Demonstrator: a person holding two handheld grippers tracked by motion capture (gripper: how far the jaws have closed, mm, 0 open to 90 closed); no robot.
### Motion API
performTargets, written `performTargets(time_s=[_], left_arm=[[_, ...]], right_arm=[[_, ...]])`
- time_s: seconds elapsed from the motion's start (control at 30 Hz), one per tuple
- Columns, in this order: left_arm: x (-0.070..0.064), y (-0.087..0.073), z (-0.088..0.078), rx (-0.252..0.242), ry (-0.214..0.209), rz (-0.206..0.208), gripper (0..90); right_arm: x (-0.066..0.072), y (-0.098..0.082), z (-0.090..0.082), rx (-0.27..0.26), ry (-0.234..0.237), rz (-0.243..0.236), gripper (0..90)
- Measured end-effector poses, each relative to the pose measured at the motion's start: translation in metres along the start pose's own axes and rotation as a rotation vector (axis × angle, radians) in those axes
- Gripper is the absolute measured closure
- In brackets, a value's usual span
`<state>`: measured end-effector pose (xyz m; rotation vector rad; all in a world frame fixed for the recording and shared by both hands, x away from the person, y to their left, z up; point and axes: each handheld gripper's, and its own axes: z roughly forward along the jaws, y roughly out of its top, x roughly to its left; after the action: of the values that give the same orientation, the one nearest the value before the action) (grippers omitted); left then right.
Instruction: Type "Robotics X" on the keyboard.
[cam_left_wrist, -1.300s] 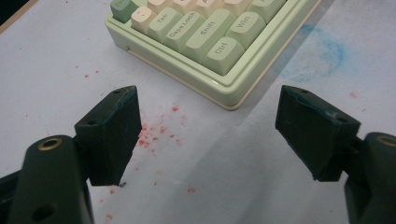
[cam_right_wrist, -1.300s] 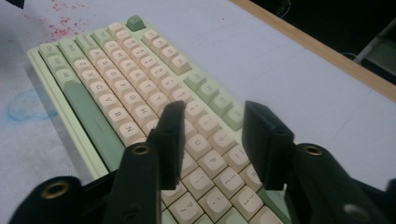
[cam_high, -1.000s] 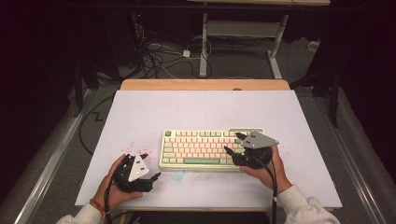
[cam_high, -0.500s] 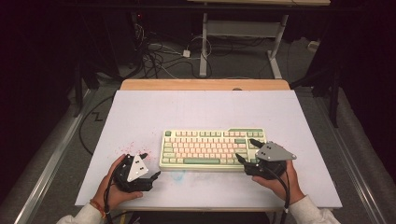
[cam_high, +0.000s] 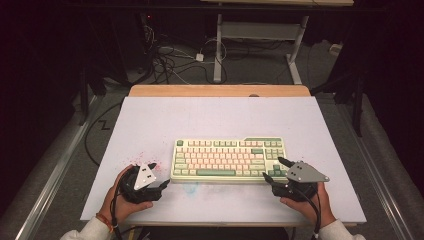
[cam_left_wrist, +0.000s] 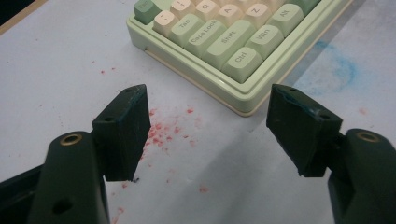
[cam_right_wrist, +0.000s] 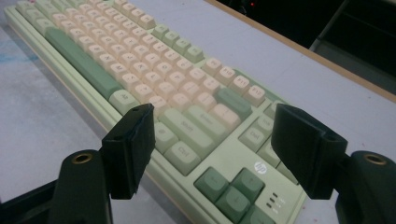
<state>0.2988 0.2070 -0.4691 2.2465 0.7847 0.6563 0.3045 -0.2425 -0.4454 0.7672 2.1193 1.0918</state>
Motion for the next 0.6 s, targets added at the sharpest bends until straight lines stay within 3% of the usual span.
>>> performTargets(time_s=[0.07, 0.23, 0.4, 0.43, 0.47, 0.53, 0.6], left_arm=[[0.000, 0.001, 0.000, 0.000, -0.006, -0.001, 28.6], [0.001, 0.004, -0.003, -0.034, -0.043, 0.023, 37.7], [0.002, 0.008, 0.000, -0.006, -0.093, 0.009, 63.3], [0.002, 0.009, 0.000, -0.002, -0.096, 0.013, 72.6], [0.002, 0.010, 0.001, -0.002, -0.099, 0.011, 72.6], [0.003, 0.013, 0.001, 0.003, -0.114, 0.017, 83.9], [0.002, 0.018, 0.003, -0.001, -0.130, 0.022, 86.2]], right_arm=[[0.000, -0.003, -0.001, 0.001, -0.001, -0.001, 30.7], [0.000, -0.005, -0.004, 0.004, 0.004, 0.003, 30.1], [0.001, -0.005, -0.002, 0.011, 0.007, -0.001, 30.5], [0.002, -0.005, -0.002, 0.013, 0.007, -0.005, 30.5], [0.002, -0.005, -0.002, 0.013, 0.007, -0.005, 30.5], [0.003, -0.005, -0.001, 0.015, 0.010, -0.008, 30.6], [0.003, -0.006, -0.001, 0.018, 0.011, -0.009, 30.6]])
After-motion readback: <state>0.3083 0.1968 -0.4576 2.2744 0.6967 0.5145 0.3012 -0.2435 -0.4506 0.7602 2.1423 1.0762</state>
